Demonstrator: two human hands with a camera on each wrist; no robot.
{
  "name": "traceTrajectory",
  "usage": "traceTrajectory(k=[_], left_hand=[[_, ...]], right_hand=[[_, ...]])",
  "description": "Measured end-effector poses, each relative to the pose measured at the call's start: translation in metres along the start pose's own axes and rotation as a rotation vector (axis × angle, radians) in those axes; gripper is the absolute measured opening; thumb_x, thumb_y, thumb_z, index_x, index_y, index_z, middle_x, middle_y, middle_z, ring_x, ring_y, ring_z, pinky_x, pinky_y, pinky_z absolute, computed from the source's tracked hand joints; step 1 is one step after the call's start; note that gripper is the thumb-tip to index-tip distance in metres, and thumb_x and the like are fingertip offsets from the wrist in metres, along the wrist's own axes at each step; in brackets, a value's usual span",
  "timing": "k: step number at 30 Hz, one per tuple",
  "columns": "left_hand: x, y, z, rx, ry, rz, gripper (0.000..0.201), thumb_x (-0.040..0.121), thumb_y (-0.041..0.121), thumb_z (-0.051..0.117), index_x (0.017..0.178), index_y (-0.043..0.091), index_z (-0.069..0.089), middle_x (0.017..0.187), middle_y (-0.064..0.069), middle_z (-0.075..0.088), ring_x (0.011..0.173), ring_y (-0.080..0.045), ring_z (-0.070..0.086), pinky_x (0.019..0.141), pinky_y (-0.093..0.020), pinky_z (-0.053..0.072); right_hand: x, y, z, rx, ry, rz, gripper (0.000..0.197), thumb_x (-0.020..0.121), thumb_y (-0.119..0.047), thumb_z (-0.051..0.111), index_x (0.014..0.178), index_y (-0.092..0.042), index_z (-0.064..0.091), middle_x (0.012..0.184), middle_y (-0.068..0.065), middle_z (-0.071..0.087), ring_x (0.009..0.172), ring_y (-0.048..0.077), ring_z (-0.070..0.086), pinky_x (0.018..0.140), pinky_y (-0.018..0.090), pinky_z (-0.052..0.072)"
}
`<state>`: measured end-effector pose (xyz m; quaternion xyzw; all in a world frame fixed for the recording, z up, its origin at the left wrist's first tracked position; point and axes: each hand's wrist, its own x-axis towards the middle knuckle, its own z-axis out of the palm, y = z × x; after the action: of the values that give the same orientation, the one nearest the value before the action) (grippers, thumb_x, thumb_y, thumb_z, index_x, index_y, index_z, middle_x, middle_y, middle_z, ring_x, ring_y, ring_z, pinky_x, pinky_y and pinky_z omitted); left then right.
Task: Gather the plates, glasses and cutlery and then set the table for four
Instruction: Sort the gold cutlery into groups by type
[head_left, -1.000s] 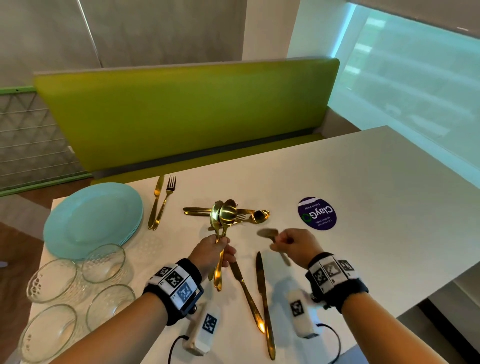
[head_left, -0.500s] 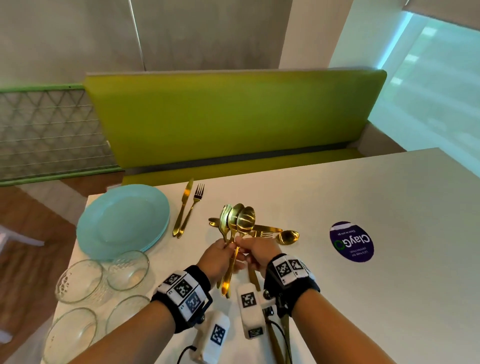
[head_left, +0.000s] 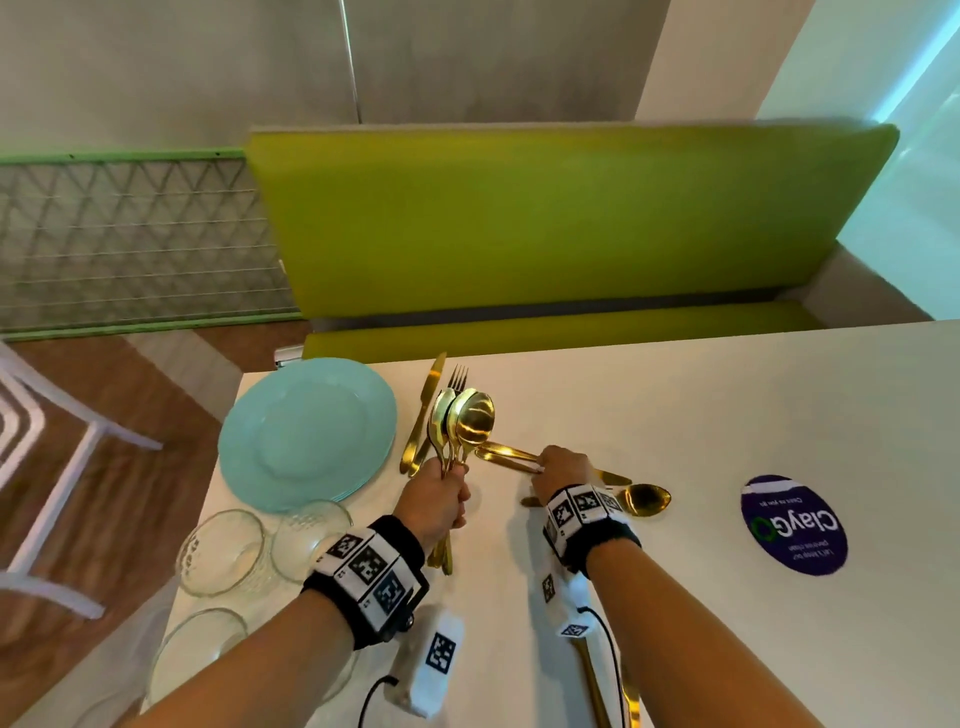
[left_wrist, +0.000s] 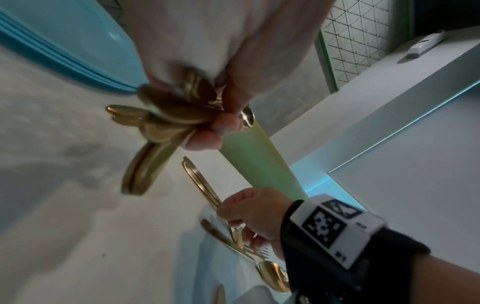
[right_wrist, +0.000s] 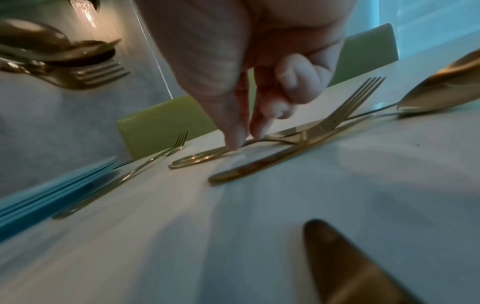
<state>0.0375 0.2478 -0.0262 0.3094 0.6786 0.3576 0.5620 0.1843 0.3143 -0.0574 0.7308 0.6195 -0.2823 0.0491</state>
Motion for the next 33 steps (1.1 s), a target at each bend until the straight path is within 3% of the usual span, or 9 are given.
traceTrajectory(k=[3,10,16,18,21,23,25,29,33], left_hand=[[0.001,-0.001,-0.006,0.045,-0.009,0.018,0.017,0.096,0.021,0.044,0.082,0.013,0.049,0.068,-0.003,0.046,0.059,-0.014,0.042,0.055,-0.024,0.040],[0.000,0.007,-0.008,0.032,-0.034,0.047,0.019,0.096,0.014,0.044,0.082,0.009,0.056,0.064,-0.003,0.051,0.058,-0.015,0.047,0.056,-0.024,0.042],[0.003,0.014,0.003,0.214,-0.034,0.111,0.020,0.098,0.021,0.038,0.091,0.011,0.055,0.094,-0.005,0.064,0.093,-0.021,0.057,0.093,-0.037,0.046],[0.003,0.009,0.007,0.347,-0.049,0.126,0.022,0.097,0.024,0.039,0.093,0.013,0.057,0.105,-0.006,0.064,0.102,-0.024,0.056,0.094,-0.036,0.042],[-0.001,0.002,0.016,0.359,-0.135,0.098,0.020,0.097,0.024,0.039,0.095,0.011,0.054,0.106,-0.012,0.066,0.104,-0.028,0.059,0.097,-0.042,0.045],[-0.007,-0.001,0.024,0.209,-0.209,0.046,0.021,0.099,0.022,0.035,0.101,0.008,0.051,0.093,-0.009,0.065,0.089,-0.026,0.062,0.089,-0.042,0.051],[-0.010,-0.001,0.027,0.121,-0.218,0.005,0.020,0.100,0.021,0.032,0.100,0.008,0.048,0.081,-0.007,0.061,0.068,-0.021,0.058,0.066,-0.033,0.050],[-0.009,-0.001,0.025,0.170,-0.136,0.004,0.022,0.100,0.023,0.031,0.088,0.012,0.046,0.075,-0.007,0.059,0.058,-0.019,0.051,0.055,-0.027,0.042],[-0.008,-0.003,0.015,0.207,-0.058,0.032,0.025,0.100,0.024,0.031,0.082,0.012,0.044,0.072,-0.006,0.055,0.058,-0.017,0.048,0.058,-0.028,0.043]], right_hand=[[0.007,-0.002,0.005,-0.149,0.001,-0.005,0.023,0.093,-0.018,0.049,0.113,-0.015,0.061,0.112,0.006,0.065,0.104,0.023,0.063,0.083,0.032,0.050],[0.002,-0.001,-0.003,-0.419,0.007,-0.214,0.027,0.094,-0.019,0.052,0.119,-0.012,0.058,0.117,0.004,0.059,0.105,0.021,0.061,0.086,0.031,0.048],[-0.027,0.011,-0.019,-0.516,0.117,-0.701,0.023,0.093,-0.018,0.053,0.114,-0.013,0.060,0.114,0.004,0.057,0.099,0.024,0.062,0.078,0.034,0.051],[-0.034,0.014,-0.021,-0.493,0.205,-0.863,0.018,0.082,-0.014,0.068,0.100,-0.012,0.067,0.099,0.005,0.064,0.086,0.024,0.067,0.062,0.030,0.052],[-0.042,0.015,-0.022,-0.470,0.357,-0.975,0.033,0.042,-0.015,0.091,0.065,-0.021,0.068,0.063,-0.006,0.061,0.049,0.011,0.061,0.036,0.014,0.038],[-0.044,0.014,-0.018,-0.410,0.424,-0.993,0.036,0.035,-0.012,0.091,0.060,-0.023,0.067,0.058,-0.008,0.058,0.043,0.009,0.057,0.033,0.012,0.034],[-0.044,0.017,-0.012,-0.331,0.515,-1.035,0.034,0.038,-0.011,0.091,0.062,-0.022,0.068,0.059,-0.007,0.059,0.043,0.010,0.057,0.032,0.014,0.037],[-0.055,0.021,-0.003,-0.149,0.566,-0.860,0.027,0.054,-0.019,0.088,0.076,-0.022,0.072,0.069,-0.007,0.066,0.054,0.012,0.065,0.039,0.021,0.049],[-0.049,0.035,-0.004,0.112,0.157,-0.095,0.024,0.091,-0.034,0.056,0.103,-0.015,0.064,0.102,0.002,0.066,0.093,0.019,0.064,0.073,0.027,0.051]])
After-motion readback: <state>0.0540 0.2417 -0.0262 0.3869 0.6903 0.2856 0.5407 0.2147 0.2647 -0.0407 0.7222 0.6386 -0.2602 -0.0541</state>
